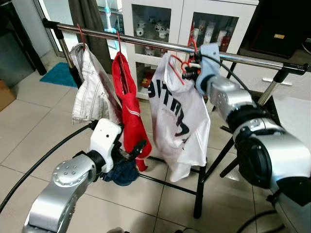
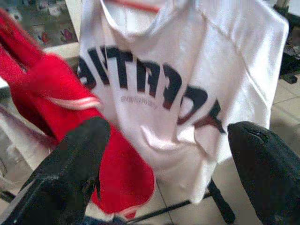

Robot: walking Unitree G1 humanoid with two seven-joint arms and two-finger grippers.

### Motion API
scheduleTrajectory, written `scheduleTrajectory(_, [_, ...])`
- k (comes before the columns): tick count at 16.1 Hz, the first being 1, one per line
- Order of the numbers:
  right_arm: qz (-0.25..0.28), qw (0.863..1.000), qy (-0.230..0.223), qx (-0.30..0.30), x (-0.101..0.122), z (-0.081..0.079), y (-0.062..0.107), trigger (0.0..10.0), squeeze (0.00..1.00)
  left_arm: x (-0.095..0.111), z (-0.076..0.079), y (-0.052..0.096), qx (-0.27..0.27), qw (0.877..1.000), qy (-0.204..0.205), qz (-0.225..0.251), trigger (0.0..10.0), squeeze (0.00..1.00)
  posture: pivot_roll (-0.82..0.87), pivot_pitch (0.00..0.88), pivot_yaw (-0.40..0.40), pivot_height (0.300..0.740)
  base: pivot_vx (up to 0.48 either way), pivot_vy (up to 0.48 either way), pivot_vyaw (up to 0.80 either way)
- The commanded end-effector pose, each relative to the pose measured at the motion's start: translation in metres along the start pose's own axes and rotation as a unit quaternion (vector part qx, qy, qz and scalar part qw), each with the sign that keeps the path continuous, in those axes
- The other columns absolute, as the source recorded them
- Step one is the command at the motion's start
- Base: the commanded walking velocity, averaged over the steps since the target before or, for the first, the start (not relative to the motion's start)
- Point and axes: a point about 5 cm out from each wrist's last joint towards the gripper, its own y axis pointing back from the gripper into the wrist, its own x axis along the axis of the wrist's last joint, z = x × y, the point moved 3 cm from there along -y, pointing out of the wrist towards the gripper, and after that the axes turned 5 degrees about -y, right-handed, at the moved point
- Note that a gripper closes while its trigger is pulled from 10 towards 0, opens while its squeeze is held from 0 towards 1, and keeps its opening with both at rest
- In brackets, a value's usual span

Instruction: Hang hanger

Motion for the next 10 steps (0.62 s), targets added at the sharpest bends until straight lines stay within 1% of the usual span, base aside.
scheduleTrajectory(1, [0.030, 1.000, 0.001, 0.009, 0.010, 0.002, 0.002, 0.0, 0.00, 0.000, -0.001, -0.003, 0.008, 1.000, -0.012, 0.000, 10.0, 0.00, -0.03, 0.000, 0.023, 0.740, 0.000, 0.000, 0.00])
scheduleTrajectory(2, [0.038, 0.999, 0.003, 0.019, 0.004, 0.004, 0.004, 0.0, 0.00, 0.000, -0.002, -0.006, 0.023, 1.000, -0.016, 0.006, 10.0, 0.00, -0.03, 0.000, 0.027, 0.740, 0.000, 0.000, 0.00])
scheduleTrajectory(4, [0.065, 0.997, 0.007, 0.038, -0.007, 0.005, 0.012, 0.0, 0.00, -0.003, -0.005, -0.008, 0.047, 0.999, -0.006, 0.009, 10.0, 0.00, -0.04, 0.000, 0.037, 0.740, 0.000, 0.000, 0.00])
scheduleTrajectory(5, [0.077, 0.996, 0.008, 0.042, -0.014, 0.005, 0.018, 0.0, 0.00, -0.006, -0.006, -0.009, 0.052, 0.999, 0.009, 0.004, 10.0, 0.00, -0.05, 0.000, 0.041, 0.740, 0.000, 0.000, 0.00])
scheduleTrajectory(7, [0.095, 0.994, -0.002, 0.044, -0.023, 0.003, 0.030, 0.0, 0.00, -0.008, -0.003, -0.010, 0.056, 0.998, 0.011, -0.003, 10.0, 0.00, -0.05, 0.000, 0.045, 0.740, 0.000, 0.000, 0.00])
scheduleTrajectory(8, [0.122, 0.991, -0.021, 0.040, -0.029, 0.002, 0.048, 0.0, 0.00, -0.010, -0.002, -0.012, 0.065, 0.998, 0.008, -0.003, 10.0, 0.00, -0.06, 0.000, 0.045, 0.740, 0.000, 0.000, 0.00])
scheduleTrajectory(9, [0.134, 0.990, -0.031, 0.037, -0.032, 0.000, 0.058, 0.0, 0.00, -0.010, -0.002, -0.012, 0.070, 0.998, 0.007, 0.000, 10.0, 0.00, -0.07, 0.000, 0.046, 0.740, 0.000, 0.000, 0.00])
scheduleTrajectory(10, [0.149, 0.987, -0.048, 0.036, -0.037, -0.004, 0.073, 0.0, 0.00, -0.011, -0.003, -0.011, 0.078, 0.997, 0.005, 0.006, 10.0, 0.00, -0.08, 0.000, 0.051, 0.740, 0.000, 0.000, 0.00])
